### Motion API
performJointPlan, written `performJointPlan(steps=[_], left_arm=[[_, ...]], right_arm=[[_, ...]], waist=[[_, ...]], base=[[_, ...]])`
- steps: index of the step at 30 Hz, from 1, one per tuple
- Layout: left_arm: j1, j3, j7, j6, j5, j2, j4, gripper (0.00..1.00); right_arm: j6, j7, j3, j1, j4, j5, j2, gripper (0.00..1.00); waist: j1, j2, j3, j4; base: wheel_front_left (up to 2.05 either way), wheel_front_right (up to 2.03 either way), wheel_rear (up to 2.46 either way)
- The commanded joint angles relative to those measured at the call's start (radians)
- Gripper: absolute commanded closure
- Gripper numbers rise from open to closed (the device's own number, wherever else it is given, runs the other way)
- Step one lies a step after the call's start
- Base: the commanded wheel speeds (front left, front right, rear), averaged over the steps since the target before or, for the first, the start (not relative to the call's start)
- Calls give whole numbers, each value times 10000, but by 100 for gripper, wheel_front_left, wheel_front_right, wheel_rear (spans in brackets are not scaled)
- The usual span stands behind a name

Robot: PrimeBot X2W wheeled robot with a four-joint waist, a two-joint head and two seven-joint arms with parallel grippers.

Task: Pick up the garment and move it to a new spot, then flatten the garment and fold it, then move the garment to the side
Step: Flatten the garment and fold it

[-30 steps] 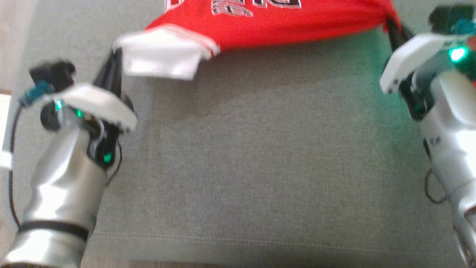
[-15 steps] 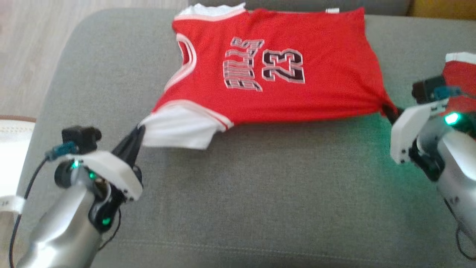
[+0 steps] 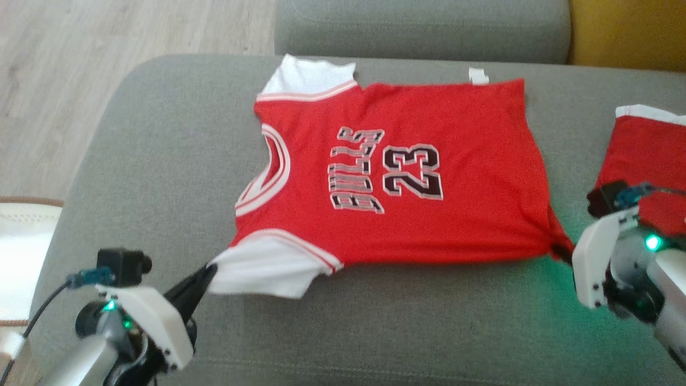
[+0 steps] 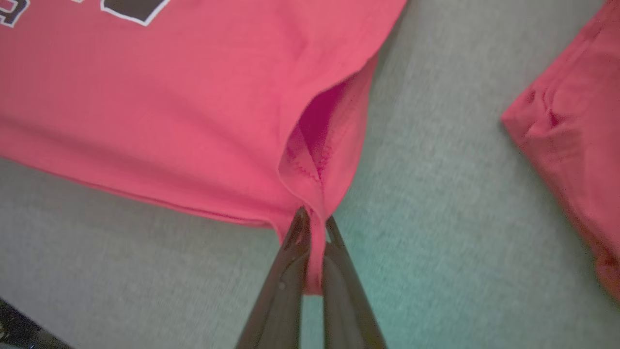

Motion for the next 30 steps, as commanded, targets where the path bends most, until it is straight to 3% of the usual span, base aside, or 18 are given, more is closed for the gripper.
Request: performJointPlan(steps=[1,8,13,21,30], left_arm=[[-247,452,83,131,-110,678,-398,100],[736,488,1041,607,-463,1713,-2208,100],[585,748,1070,1101,-280,2014,-2973,100],[-714,807,1265,1146,175,1927,-2890,100],[-2344,550,1434,715,660,1517,-1628,100]], right_arm=[[63,198,28,148,-299,184,-532,100],[63,2226,-259,1221,-1306,1109,-1211,100],[63,2740,-1050,1236,-2063,915,-1239,100],[63,3612,-2325,519,-2540,30,-577,100],[63,4589,-3231,-412,-2166,-924,362,100]], waist=[[1,-1,-145,11],[1,-1,-240,19],[1,-1,92,-19],[1,-1,866,-88],[1,-1,1577,-171]], base=[[0,0,0],[0,0,0],[0,0,0],[0,0,0],[0,0,0]])
